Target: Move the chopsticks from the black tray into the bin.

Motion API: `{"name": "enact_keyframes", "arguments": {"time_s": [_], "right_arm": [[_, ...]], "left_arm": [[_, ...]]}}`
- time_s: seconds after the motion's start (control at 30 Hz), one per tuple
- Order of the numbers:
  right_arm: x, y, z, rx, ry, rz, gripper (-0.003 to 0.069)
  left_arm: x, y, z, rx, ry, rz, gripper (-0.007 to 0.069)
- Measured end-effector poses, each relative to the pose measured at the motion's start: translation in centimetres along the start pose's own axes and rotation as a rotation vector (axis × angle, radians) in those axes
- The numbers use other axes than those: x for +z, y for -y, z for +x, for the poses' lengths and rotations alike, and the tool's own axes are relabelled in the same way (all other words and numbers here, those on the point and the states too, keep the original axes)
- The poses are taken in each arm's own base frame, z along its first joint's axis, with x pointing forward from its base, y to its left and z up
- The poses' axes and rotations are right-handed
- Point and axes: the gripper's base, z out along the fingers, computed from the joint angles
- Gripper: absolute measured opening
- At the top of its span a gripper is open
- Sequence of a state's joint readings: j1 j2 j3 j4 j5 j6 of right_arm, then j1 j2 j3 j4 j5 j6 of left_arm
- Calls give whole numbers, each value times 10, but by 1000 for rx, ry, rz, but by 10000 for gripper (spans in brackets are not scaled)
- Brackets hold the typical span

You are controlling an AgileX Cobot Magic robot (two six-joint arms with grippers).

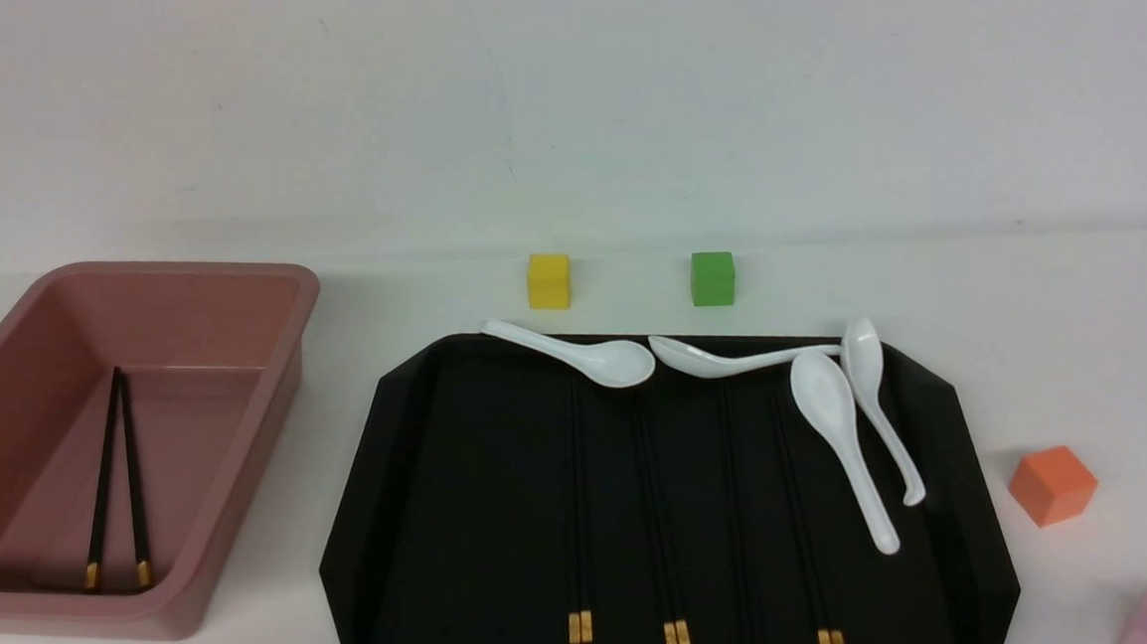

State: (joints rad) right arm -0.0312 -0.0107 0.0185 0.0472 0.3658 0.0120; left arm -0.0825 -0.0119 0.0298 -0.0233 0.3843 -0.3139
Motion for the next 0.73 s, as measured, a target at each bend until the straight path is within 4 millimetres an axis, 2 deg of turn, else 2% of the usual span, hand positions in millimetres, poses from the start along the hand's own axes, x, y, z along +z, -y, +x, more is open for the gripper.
{"name": "enact_keyframes", "arguments": {"time_s": [0.73], "right_arm": [[0,0,0,-1,0,0,240]], "left_arm": [[0,0,0,0,0,0,58]]}}
